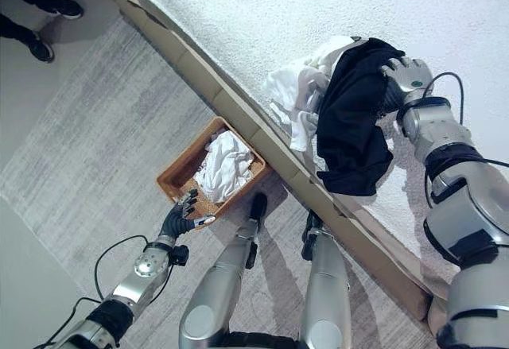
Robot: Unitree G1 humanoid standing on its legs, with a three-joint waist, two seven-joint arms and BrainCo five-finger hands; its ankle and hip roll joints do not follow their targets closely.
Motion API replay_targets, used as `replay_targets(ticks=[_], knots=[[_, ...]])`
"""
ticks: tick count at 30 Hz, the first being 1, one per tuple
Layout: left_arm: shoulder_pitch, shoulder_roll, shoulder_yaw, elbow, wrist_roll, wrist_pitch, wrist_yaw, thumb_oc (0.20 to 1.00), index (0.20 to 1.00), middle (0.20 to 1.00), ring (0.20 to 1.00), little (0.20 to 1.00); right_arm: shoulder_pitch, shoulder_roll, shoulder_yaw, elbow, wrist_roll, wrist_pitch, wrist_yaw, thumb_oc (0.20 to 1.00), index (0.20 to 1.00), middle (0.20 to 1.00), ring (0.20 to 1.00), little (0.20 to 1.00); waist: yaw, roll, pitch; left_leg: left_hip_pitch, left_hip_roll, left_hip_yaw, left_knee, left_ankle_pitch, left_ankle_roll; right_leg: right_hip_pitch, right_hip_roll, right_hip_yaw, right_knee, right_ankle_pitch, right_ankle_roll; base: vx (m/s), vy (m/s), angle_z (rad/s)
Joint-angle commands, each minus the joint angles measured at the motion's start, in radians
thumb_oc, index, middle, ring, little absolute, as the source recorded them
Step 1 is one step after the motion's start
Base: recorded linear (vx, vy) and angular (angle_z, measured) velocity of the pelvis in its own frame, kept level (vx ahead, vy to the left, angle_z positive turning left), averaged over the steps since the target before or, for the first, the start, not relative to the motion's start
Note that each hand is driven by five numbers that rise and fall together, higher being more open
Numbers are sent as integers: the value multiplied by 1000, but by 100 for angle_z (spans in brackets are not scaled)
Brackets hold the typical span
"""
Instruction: Pick up clothes into the bucket
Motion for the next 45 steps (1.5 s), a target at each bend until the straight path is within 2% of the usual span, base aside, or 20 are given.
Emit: replay_targets(ticks=[1,8,9,10,11,12,15,17,19,23,24,25,26,29,30,32,37,41,43,45], knots=[[34,35,58,-36,10,-32,-6,1000,1000,1000,1000,1000,-39,-25,57,-1,-30,-19,24,1000,1000,1000,1000,1000,26,-41,-13,-41,-1,-13,45,-23,-34,53,-51,24,-17,-7,65,4,-20,7],[33,21,69,-33,4,-27,-13,1000,1000,1000,1000,1000,-10,42,0,31,35,-13,68,1000,1000,1000,1000,1000,40,-33,-13,-47,-3,-23,30,-11,-35,48,-58,9,-16,-9,64,5,-15,7],[33,22,69,-33,4,-27,-13,1000,1000,1000,1000,1000,-10,43,-1,32,35,-13,68,787,787,787,787,787,40,-34,-13,-47,-3,-23,30,-11,-35,48,-58,9,-16,-9,64,2,5,10],[29,13,71,-33,-5,-25,-8,1000,1000,1000,1000,1000,-2,65,-64,51,85,0,38,266,266,266,266,266,40,-32,-13,-51,-4,-21,31,-10,-33,42,-58,9,-16,-7,64,0,5,6],[29,13,71,-33,-5,-25,-8,1000,1000,1000,1000,1000,-2,65,-64,51,85,0,38,200,200,200,200,200,40,-32,-13,-51,-4,-21,31,-10,-33,42,-58,9,-16,-7,64,0,14,3],[27,6,76,-37,-11,-23,4,1000,1000,1000,1000,1000,9,83,-154,68,179,8,-3,200,200,200,200,200,38,-30,-13,-56,-5,-19,32,-9,-31,40,-57,10,-21,-3,65,0,0,0],[29,0,81,-35,-14,-22,15,1000,1000,1000,1000,1000,8,98,-219,70,237,11,-53,200,200,200,200,200,35,-28,-13,-56,-3,-14,31,-11,-29,37,-56,11,-21,-2,64,0,0,0],[29,-5,78,-44,-8,-25,34,1000,1000,1000,1000,1000,22,103,-308,23,295,3,-160,200,200,200,200,200,28,-26,-13,-56,-3,-7,32,-14,-26,35,-56,15,-24,-2,65,4,17,0],[25,-10,73,-55,0,-32,57,1000,1000,1000,1000,1000,63,119,-484,-35,484,-38,-271,200,200,200,200,200,20,-17,-13,-57,-5,-5,36,-19,-22,34,-58,19,-20,-4,66,6,16,0],[25,1,75,-72,10,-40,83,1000,1000,1000,1000,1000,87,126,-623,-166,592,-85,-393,200,200,200,200,200,13,-12,-13,-53,-7,-2,40,-26,-18,35,-63,25,-13,-13,68,0,0,0],[26,2,74,-72,10,-40,83,1000,1000,1000,1000,1000,90,126,-626,-169,592,-84,-393,200,200,200,200,200,14,-13,-13,-52,-7,-2,41,-26,-18,35,-63,25,-12,-13,68,0,0,0],[24,4,72,-95,12,-43,92,1000,1000,1000,1000,1000,109,120,-690,-257,629,-114,-451,200,200,200,200,200,9,-12,-13,-51,-8,1,46,-31,-16,36,-67,30,-8,-16,69,0,0,0],[24,5,72,-95,12,-43,92,1000,1000,1000,1000,1000,109,120,-690,-258,629,-113,-451,200,200,200,200,200,9,-13,-13,-50,-8,1,46,-31,-16,36,-67,30,-8,-16,69,0,0,0],[23,16,91,-156,7,-57,95,1000,1000,1000,1000,1000,160,53,-783,-450,594,-139,-538,200,200,200,200,200,-8,-20,-13,-37,-12,7,51,-40,-15,48,-70,37,-6,-20,71,0,0,0],[24,17,90,-157,7,-56,95,1000,1000,1000,1000,1000,165,54,-787,-454,592,-137,-538,200,200,200,200,200,-7,-20,-13,-37,-12,7,51,-40,-14,49,-70,37,-6,-20,71,0,0,0],[11,28,103,-199,4,-62,87,1000,1000,1000,1000,1000,219,-18,-850,-574,552,-143,-567,200,200,200,200,200,-23,-35,-13,-26,-13,10,56,-46,-14,62,-71,40,-5,-21,72,0,0,0],[-21,43,120,-252,-3,-67,76,1000,1000,1000,1000,1000,285,-73,-917,-687,550,-166,-567,200,200,200,200,200,-46,-57,-13,13,-8,22,50,-56,-13,92,-66,53,-18,-14,76,6,10,-2],[-43,82,136,-322,6,-62,62,1000,1000,1000,1000,1000,336,-83,-932,-783,560,-177,-523,200,200,200,200,200,-66,-75,-42,72,4,47,29,-67,-6,137,-52,81,-47,-7,79,74,82,-29],[-64,114,143,-393,3,-62,45,1000,1000,1000,1000,1000,363,-80,-908,-831,584,-191,-459,200,200,200,200,200,-88,-85,-84,116,11,70,20,-81,-1,177,-45,96,-75,1,82,95,86,-34],[-76,122,148,-420,1,-59,42,1000,1000,1000,1000,1000,371,-74,-891,-866,591,-192,-428,200,200,200,200,200,-96,-88,-99,134,15,79,10,-79,1,194,-38,102,-96,14,84,66,60,-23]])
